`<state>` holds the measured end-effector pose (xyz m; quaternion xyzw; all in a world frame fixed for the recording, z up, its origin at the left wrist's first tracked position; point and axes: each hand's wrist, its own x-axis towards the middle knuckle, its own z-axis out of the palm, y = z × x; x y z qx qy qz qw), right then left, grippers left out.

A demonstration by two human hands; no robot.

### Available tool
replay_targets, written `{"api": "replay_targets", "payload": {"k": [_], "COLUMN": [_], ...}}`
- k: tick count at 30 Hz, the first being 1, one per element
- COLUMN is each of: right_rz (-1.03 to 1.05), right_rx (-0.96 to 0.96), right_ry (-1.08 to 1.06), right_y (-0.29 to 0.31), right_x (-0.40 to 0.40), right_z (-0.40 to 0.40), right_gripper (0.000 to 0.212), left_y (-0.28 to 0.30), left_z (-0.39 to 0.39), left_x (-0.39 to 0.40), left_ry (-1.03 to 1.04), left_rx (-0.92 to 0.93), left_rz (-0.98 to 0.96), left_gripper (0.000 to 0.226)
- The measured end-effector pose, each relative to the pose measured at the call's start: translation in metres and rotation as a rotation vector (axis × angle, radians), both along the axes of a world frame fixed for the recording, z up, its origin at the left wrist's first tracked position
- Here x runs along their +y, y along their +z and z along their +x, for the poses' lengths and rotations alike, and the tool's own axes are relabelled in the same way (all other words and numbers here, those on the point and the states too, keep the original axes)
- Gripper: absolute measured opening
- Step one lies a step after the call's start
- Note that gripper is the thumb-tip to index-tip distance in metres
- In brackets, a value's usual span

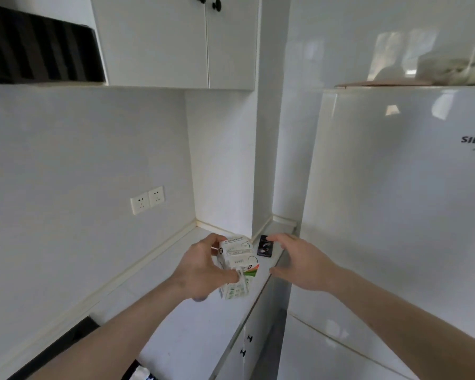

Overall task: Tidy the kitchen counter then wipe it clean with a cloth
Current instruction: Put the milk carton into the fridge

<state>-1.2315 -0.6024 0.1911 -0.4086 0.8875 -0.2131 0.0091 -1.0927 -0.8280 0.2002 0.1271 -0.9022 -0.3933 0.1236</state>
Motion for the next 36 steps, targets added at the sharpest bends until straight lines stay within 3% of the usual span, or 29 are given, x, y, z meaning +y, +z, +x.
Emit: {"api": "replay_targets", "payload": {"k": [4,9,14,20,23,28,36], "right_rz": [0.18,0.553,0.88,1.197,1.211,1.324,1.255], "right_rx": [0.252,0.509,0.593,0.611,0.517,0.696,0.692], "right_ry": [-0.09,-0.232,-0.341,-0.451,-0.58,-0.471,-0.453], "right_y": [0.013,0.023,0.018,0.013,0.007,0.008,-0.003], "right_x": [-0.012,-0.033,-0.041,-0.058,-0.066,-0.071,-0.077], "right_z": [-0.031,-0.063,-0.083,-0.089,-0.096,-0.094,-0.079], "right_gripper": [0.06,0.059,0.048,0.054,0.049,0.052,0.05], "left_y": [0.004,0.003,0.0,-0.005,-0.004,-0.008,-0.017], "left_z": [-0.033,-0.073,-0.1,-0.121,-0.127,-0.126,-0.115], "left_x": [-0.023,-0.051,-0.06,-0.059,-0.058,-0.067,-0.082], "left_ry": [-0.027,-0.085,-0.127,-0.175,-0.19,-0.173,-0.179], "left_rx": [0.042,0.053,0.042,0.029,0.026,0.035,-0.003], "left_rz": [-0.01,0.001,0.014,0.046,0.052,0.078,0.061], "left_gripper": [0.055,0.058,0.057,0.056,0.056,0.057,0.061]}}
